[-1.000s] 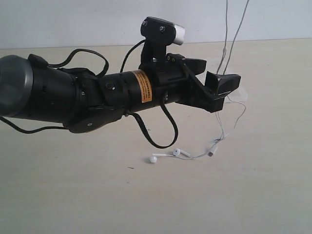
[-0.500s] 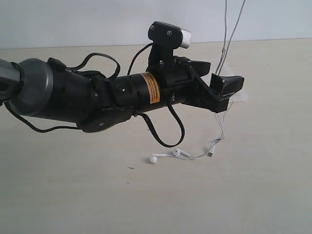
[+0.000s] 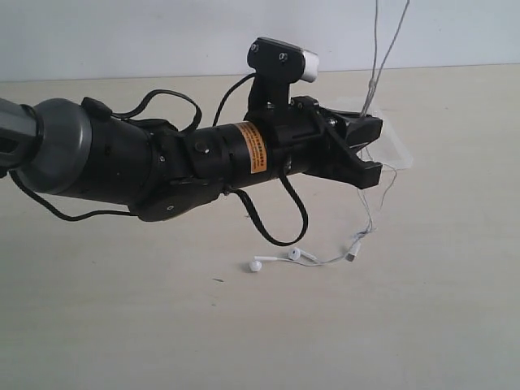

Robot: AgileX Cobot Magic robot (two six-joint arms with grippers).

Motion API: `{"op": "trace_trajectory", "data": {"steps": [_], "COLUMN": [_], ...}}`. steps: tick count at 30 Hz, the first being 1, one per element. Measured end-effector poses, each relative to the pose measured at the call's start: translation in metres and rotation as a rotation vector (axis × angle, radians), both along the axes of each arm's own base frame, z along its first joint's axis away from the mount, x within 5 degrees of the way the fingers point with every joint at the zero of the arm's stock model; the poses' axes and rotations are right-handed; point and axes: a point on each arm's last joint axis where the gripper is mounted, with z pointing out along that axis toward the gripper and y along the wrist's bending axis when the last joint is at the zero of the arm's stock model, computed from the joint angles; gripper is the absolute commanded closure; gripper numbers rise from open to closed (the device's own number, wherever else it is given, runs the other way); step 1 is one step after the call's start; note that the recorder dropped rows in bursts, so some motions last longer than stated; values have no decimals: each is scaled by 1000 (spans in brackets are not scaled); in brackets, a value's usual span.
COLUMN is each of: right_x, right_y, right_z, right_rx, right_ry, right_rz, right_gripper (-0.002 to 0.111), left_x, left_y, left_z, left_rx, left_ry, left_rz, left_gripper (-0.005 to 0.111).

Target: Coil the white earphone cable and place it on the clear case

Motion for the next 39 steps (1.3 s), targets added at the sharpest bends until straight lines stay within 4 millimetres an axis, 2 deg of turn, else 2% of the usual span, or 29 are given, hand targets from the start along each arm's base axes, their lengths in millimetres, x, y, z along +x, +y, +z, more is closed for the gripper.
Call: {"op": "trace_trajectory", "data": {"steps": [3, 6, 11, 20, 24, 26, 30, 35, 39], "right_x": [0, 0, -4, -49, -68, -76, -85, -93, -91], "right_y": [0, -1, -4, -21, -35, -42, -48, -51, -50], "right_z": [0, -1, 1, 28, 29, 18, -17, -74, -127], "right_rx": [-3, -15, -43, -2, 8, 9, 59, 141, 177], "right_ry": [1, -1, -5, -121, -190, -198, -179, -146, -85], "right_rz": [-1, -5, -11, -26, -99, -144, -191, -233, -257], "right_gripper": [108, 108, 108, 108, 108, 108, 108, 108, 108], "left_x": [-1, -5, -11, -24, -28, -29, -29, -25, -21], "left_y": [-1, -1, 8, 41, 51, 57, 67, 81, 88], "left_z": [1, 11, 45, 98, 114, 120, 123, 115, 110], "left_rx": [7, 20, 46, 201, 193, 194, 194, 205, 239], "left_ry": [-12, -55, -62, -115, -121, -125, -116, -78, -64], "left_rz": [-14, -53, -53, 4, 17, 24, 42, 81, 126], "left_gripper": [107, 107, 107, 107, 107, 107, 107, 107, 107]}}
